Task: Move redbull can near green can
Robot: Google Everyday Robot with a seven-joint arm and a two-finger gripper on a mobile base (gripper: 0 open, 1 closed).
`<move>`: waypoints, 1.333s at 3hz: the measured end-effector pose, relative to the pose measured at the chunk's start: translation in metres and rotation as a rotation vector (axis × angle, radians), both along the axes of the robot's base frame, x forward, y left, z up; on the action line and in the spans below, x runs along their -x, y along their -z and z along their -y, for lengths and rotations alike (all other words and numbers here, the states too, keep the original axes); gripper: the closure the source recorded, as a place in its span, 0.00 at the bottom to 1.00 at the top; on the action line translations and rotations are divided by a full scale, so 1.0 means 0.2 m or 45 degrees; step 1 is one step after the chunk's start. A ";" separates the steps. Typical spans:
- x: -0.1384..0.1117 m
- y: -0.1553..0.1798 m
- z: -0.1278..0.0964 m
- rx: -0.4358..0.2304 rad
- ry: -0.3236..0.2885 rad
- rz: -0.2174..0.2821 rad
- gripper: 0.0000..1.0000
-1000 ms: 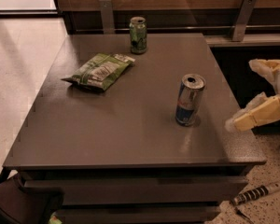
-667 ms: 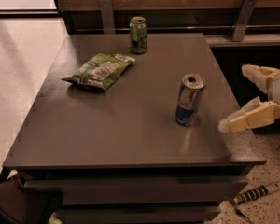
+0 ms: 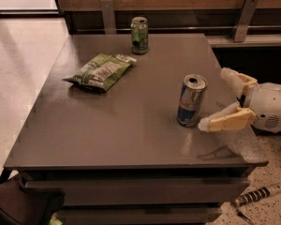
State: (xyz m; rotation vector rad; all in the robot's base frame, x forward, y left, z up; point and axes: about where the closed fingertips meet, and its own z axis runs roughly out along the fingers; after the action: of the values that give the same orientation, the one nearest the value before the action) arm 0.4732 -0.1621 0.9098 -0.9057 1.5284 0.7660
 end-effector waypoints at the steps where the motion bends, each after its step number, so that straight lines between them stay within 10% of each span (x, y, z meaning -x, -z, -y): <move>1: -0.02 0.01 -0.08 -0.087 -0.010 0.074 0.00; 4: -0.06 -0.06 -0.27 -0.056 -0.047 0.183 0.71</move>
Offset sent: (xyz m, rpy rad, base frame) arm 0.0145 0.0524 0.0052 0.1147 -0.1663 0.0401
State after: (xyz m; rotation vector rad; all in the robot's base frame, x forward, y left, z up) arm 0.4859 -0.1076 0.9210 -0.9385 1.3678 0.7422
